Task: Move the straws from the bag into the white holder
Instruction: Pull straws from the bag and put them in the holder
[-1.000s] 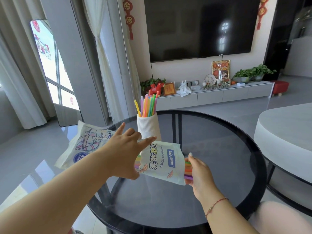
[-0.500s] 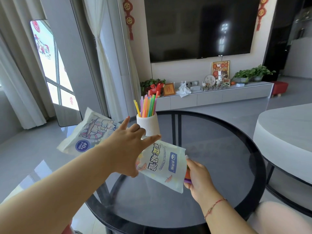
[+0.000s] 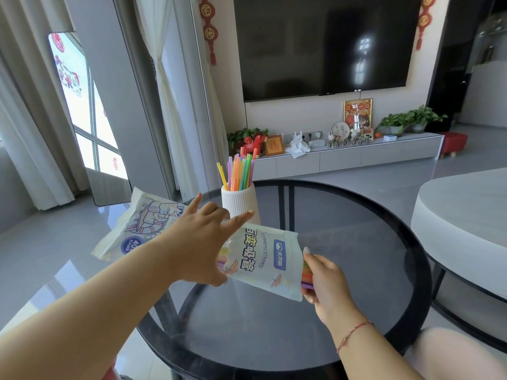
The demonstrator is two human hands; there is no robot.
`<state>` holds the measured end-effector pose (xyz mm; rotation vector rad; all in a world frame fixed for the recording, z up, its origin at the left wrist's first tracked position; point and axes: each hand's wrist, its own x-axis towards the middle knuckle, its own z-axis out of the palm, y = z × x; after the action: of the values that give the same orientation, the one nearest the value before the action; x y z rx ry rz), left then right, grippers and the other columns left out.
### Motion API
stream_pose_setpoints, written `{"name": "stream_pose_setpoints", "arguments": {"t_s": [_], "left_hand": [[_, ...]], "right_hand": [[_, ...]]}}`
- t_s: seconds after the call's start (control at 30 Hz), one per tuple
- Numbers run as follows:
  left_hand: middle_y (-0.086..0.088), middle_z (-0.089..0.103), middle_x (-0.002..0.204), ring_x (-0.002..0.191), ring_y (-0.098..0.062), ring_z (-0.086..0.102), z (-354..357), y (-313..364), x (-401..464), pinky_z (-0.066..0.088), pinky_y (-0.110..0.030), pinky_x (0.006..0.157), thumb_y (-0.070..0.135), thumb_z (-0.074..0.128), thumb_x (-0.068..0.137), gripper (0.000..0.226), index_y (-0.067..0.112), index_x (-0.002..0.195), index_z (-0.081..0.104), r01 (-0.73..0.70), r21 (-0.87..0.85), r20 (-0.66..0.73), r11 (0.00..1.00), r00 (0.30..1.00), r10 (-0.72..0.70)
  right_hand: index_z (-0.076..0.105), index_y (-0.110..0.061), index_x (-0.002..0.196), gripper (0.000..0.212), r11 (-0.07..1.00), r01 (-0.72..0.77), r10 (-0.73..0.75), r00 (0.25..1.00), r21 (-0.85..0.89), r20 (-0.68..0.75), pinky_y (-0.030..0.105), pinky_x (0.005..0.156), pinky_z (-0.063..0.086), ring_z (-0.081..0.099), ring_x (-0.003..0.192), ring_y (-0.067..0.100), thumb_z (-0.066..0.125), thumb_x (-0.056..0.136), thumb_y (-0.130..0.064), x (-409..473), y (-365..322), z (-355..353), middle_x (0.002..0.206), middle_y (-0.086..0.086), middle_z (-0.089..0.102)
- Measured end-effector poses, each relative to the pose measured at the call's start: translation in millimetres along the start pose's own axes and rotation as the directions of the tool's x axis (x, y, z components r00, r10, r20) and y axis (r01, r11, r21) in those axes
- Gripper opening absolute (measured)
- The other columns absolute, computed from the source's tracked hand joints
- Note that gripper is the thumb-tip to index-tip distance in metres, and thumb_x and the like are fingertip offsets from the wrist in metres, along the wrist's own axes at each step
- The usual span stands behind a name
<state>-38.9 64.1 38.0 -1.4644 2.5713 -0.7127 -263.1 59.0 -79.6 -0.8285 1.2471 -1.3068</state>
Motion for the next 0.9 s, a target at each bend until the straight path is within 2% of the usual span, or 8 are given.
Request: {"name": "stream_pose_setpoints", "arguments": {"t_s": [0.17,0.23,0.33,0.4,0.5,0.7,0.8,0.9], "left_hand": [[0.007,0.038,0.143,0.134,-0.02,0.026,4,0,-2,0.001,-0.056,0.117,0.071,0.06,0.067,0.115,0.04,0.146,-0.018,0.026,-0.054,0.012,0.998,1.0,-0.025],[0.009,0.037,0.145,0.134,-0.019,0.025,8,3,-5,0.001,-0.053,0.118,0.07,0.061,0.068,0.115,0.04,0.146,-0.018,0.077,-0.128,0.027,0.989,0.997,-0.074],[0.01,0.038,0.143,0.131,-0.018,0.026,22,9,-13,0.008,-0.048,0.119,0.069,0.064,0.067,0.117,0.04,0.146,-0.017,0.181,-0.278,0.052,0.943,0.983,-0.173],[0.009,0.041,0.141,0.129,-0.019,0.029,31,13,-16,0.014,-0.046,0.119,0.07,0.066,0.064,0.12,0.039,0.148,-0.014,0.234,-0.34,0.051,0.911,0.972,-0.231],[0.009,0.041,0.141,0.13,-0.02,0.03,38,21,-17,0.015,-0.044,0.117,0.069,0.069,0.063,0.121,0.036,0.149,-0.01,0.29,-0.395,0.059,0.872,0.955,-0.291],[0.01,0.04,0.142,0.129,-0.019,0.03,45,30,-18,0.018,-0.042,0.115,0.067,0.069,0.064,0.12,0.036,0.149,-0.009,0.286,-0.448,0.047,0.847,0.954,-0.298],[0.009,0.041,0.141,0.129,-0.019,0.03,51,31,-21,0.019,-0.042,0.115,0.066,0.07,0.063,0.12,0.036,0.15,-0.007,0.29,-0.481,0.049,0.827,0.951,-0.305],[0.011,0.041,0.141,0.128,-0.018,0.031,58,33,-24,0.02,-0.041,0.115,0.067,0.069,0.063,0.12,0.037,0.149,-0.008,0.302,-0.504,0.066,0.809,0.947,-0.313]], "right_hand": [[0.059,-0.008,0.083,0.03,0.999,0.018,-0.016,0.999,-0.03,0.039,0.017,0.035,0.022,0.042,0.036,0.011,0.052,0.094,-0.034,-3,-5,6,0.06,0.005,0.057],[0.058,-0.011,0.091,0.026,0.997,0.056,-0.056,0.998,-0.051,0.014,0.016,0.033,0.024,0.044,0.035,0.005,0.053,0.093,-0.037,-4,-10,7,0.065,0.003,0.056],[0.055,-0.016,0.103,0.036,0.994,0.105,-0.106,0.994,-0.023,-0.04,0.017,0.034,0.031,0.057,0.054,0.012,0.056,0.088,-0.049,-3,-18,3,0.08,0.006,0.064],[0.057,-0.014,0.1,0.044,0.995,0.101,-0.101,0.994,-0.021,-0.032,0.019,0.038,0.032,0.057,0.058,0.015,0.056,0.085,-0.055,-3,-23,1,0.077,0.006,0.065],[0.066,-0.016,0.089,0.04,0.998,0.052,-0.051,0.998,-0.043,0.024,0.022,0.043,0.033,0.059,0.064,0.017,0.056,0.084,-0.054,-6,-26,5,0.073,0.001,0.066],[0.068,-0.014,0.084,0.025,0.975,-0.094,0.077,0.993,0.2,0.091,0.032,0.061,0.051,0.065,0.069,0.021,0.052,0.095,-0.029,-6,-29,12,0.077,0.004,0.07],[0.064,-0.009,0.083,0.025,0.97,-0.069,0.066,0.998,0.234,0.02,0.033,0.059,0.051,0.062,0.065,0.02,0.051,0.096,-0.025,-3,-29,9,0.074,0.006,0.065],[0.062,-0.007,0.082,0.028,0.95,-0.058,0.064,0.998,0.308,-0.009,0.026,0.047,0.047,0.059,0.048,0.012,0.05,0.097,-0.027,1,-31,4,0.069,0.005,0.062]]}}
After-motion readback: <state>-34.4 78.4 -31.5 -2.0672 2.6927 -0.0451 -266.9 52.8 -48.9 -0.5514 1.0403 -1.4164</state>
